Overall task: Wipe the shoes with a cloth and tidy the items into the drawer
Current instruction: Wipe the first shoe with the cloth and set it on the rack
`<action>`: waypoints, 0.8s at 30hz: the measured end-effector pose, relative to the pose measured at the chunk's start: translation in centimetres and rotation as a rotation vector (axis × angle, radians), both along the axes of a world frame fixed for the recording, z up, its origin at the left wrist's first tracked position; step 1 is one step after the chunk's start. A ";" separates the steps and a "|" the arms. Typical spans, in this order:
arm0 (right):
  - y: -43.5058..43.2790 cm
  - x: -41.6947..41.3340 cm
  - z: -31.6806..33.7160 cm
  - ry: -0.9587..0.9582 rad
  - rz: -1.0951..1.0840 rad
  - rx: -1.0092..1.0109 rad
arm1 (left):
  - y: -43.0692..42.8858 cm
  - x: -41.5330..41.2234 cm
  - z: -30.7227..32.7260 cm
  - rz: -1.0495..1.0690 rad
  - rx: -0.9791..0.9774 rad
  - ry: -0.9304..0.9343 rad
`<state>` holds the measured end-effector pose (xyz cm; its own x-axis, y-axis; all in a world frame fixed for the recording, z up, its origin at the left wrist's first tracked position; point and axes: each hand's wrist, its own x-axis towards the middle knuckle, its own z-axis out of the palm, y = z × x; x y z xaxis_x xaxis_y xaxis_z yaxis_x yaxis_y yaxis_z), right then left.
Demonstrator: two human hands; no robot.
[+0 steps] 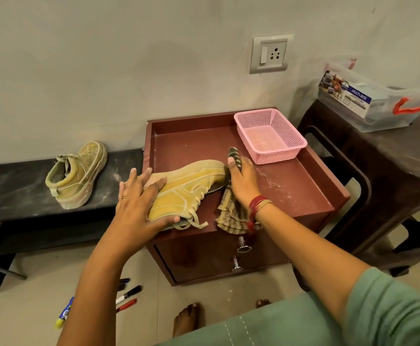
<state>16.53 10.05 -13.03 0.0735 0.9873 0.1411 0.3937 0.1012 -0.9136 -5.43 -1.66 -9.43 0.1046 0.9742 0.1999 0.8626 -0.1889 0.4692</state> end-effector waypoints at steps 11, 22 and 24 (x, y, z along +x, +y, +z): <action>-2.2 -1.9 -0.3 -0.192 0.223 0.139 | -0.1 -0.3 0.1 -0.015 0.002 -0.052; -3.9 -3.8 4.5 0.048 0.035 0.274 | -1.5 -0.5 0.0 0.252 0.007 -0.360; -6.1 -5.5 6.1 -0.021 0.191 0.344 | -1.5 -0.1 0.5 0.237 0.076 -0.412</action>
<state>11.02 3.92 -6.96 -0.1136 0.8776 0.4657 0.3562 0.4736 -0.8055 -5.51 -3.11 -8.95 -0.2218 0.9425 0.2499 0.6316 -0.0564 0.7732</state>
